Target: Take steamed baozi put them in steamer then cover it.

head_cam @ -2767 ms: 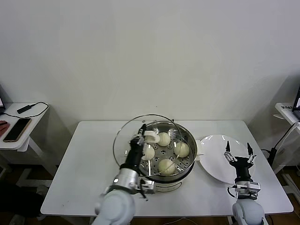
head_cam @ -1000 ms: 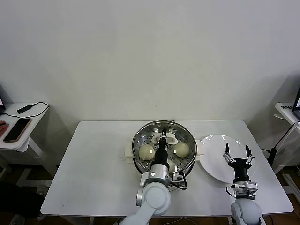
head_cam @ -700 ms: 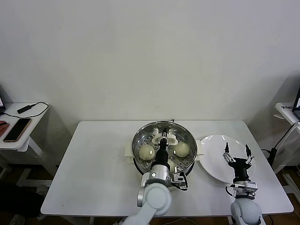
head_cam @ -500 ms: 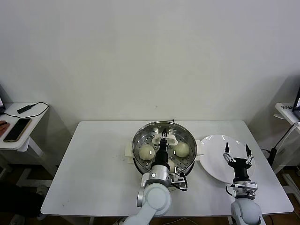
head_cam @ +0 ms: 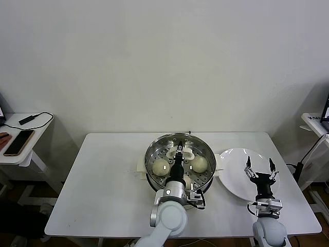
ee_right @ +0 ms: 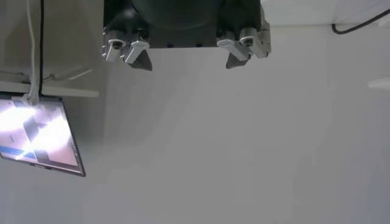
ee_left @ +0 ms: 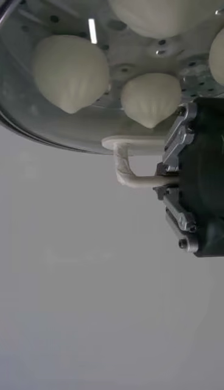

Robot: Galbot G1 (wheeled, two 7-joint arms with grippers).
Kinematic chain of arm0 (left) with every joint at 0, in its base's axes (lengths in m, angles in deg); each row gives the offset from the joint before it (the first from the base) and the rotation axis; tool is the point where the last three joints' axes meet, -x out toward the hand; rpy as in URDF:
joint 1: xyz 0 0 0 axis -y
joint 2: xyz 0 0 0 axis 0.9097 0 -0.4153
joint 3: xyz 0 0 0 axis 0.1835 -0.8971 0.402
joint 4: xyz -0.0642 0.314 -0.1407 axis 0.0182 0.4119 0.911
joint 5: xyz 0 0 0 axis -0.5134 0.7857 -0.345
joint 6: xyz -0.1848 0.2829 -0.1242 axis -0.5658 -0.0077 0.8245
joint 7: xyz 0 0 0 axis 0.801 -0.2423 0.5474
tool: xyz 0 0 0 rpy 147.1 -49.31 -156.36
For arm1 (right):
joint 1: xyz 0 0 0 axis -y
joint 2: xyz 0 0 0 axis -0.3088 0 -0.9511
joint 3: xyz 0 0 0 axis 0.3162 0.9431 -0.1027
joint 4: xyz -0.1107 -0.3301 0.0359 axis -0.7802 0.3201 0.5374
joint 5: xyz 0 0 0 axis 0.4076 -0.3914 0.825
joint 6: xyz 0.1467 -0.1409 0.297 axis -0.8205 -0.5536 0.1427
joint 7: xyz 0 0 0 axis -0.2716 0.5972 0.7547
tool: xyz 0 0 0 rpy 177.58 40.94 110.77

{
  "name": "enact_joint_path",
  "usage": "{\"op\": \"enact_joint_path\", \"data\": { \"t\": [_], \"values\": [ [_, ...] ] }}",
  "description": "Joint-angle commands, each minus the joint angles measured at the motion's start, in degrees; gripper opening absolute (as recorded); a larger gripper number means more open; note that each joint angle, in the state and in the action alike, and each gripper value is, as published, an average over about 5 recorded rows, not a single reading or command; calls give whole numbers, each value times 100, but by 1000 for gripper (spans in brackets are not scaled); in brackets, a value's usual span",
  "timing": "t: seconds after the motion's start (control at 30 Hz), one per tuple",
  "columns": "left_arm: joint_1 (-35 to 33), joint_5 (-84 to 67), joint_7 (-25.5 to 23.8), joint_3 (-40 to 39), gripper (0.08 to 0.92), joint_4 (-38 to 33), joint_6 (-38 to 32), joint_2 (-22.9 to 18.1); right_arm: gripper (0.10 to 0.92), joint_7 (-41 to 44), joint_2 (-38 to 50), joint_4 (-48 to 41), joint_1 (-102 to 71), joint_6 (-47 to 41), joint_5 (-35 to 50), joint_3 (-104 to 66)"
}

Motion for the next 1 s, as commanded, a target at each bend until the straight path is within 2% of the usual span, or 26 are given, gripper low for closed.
{"op": "enact_joint_path", "data": {
  "t": [0.03, 0.43, 0.53, 0.77, 0.87, 1.0],
  "values": [
    [-14, 12, -71, 30, 228, -21, -14, 1, 823, -2, -10, 7, -1, 2, -3, 1],
    [-92, -14, -130, -8, 555, -327, -33, 71, 823, -1, -15, -4, 3, 1, -14, 12],
    [-166, -45, -166, -81, 586, -511, -44, 117, 823, -4, -20, -4, 25, -3, -16, 22],
    [-325, -217, -243, -231, 592, -989, -21, 312, 823, -15, -47, 23, 64, -19, -33, 50],
    [-414, -315, -263, -258, 638, -1186, -12, 453, 823, -18, -61, 29, 71, -21, -39, 55],
    [-547, -451, -276, -261, 750, -1434, -9, 678, 823, -23, -78, 35, 87, -26, -47, 65]
  ]
}}
